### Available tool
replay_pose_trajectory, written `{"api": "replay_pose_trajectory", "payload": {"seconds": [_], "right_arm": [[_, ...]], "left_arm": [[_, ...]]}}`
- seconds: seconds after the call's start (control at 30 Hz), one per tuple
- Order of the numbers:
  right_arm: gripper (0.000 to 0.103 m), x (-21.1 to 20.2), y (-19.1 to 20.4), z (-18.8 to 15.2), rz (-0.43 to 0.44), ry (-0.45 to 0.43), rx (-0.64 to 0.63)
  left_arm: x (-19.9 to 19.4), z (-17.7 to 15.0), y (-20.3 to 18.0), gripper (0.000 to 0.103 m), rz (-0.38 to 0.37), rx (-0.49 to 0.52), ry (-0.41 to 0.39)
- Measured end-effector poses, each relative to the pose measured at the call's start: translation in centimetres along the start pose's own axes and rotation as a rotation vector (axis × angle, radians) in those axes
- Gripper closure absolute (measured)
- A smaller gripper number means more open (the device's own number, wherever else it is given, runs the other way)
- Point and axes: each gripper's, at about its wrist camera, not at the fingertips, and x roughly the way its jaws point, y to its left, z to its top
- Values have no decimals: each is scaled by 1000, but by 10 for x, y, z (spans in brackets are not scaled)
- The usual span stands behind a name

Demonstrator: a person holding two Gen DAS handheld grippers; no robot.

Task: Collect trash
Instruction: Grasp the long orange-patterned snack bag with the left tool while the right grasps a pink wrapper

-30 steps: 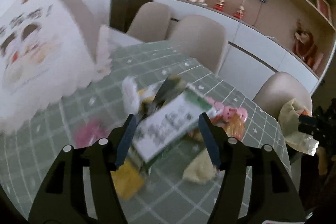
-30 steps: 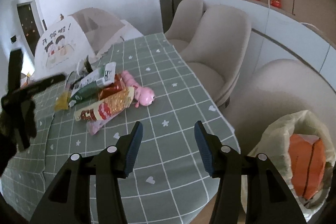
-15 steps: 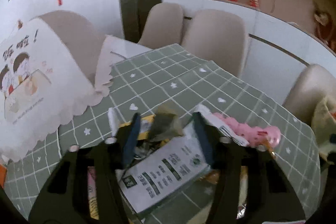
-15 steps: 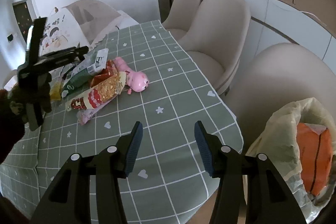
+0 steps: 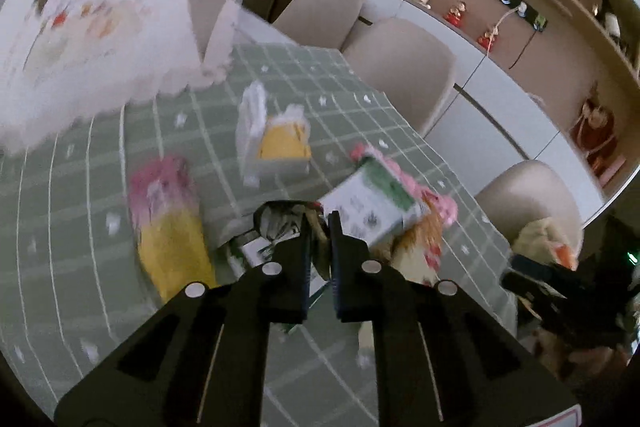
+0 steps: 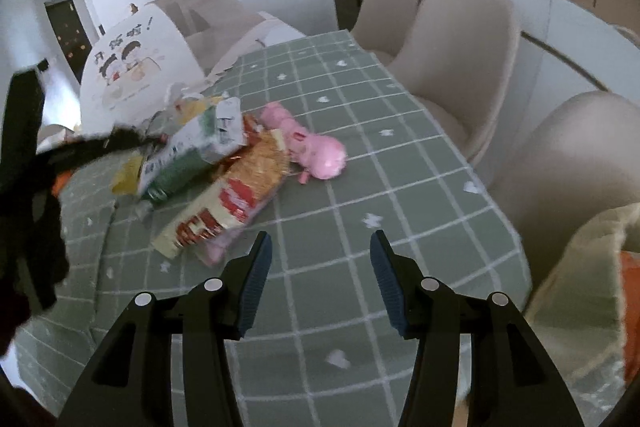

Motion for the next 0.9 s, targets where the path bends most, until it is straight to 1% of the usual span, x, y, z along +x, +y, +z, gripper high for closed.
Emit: {"api": "replay_pose_trajectory", "payload": {"seconds": [0.13, 0.23, 0.3, 0.37, 0.43, 0.5, 0.6, 0.67, 0.73, 0.8, 0.87, 0.9], "right_arm": [[55, 17, 16, 11, 54, -27, 48], [55, 37, 33, 20, 50, -32, 44], [55, 51, 41, 23, 31, -11, 28], [55, 65, 48, 24, 43, 27, 17], [55, 76, 56, 20, 36, 80, -28], [55, 74, 57, 13, 45, 88, -61], [55, 64, 50, 2, 56, 111, -93], [55, 57, 43, -8, 38, 139, -135], [55, 52, 36, -22, -35, 174, -201], [55, 43, 28, -34, -90, 170, -239], [55, 33, 19, -38, -83, 159, -208], [55, 25, 13, -39, -53, 134, -167]], "left_arm": [[-17, -30, 2, 95, -25, -27, 31], [-24, -48, 3, 95, -37, -29, 61], [-27, -58, 3, 95, -49, -30, 87], [-31, -63, 4, 95, -57, -33, 99], [-37, -65, 3, 88, -63, -22, 107], [-44, -65, 1, 72, -66, -2, 101], [-52, -59, 1, 64, -98, 6, 83], [-56, -54, 2, 59, -108, 6, 69], [-56, -50, 3, 58, -90, 8, 56], [-53, -48, 3, 58, -61, 8, 52], [-47, -46, 4, 57, -32, -3, 55], [-44, -45, 4, 57, -13, -14, 59]]}}
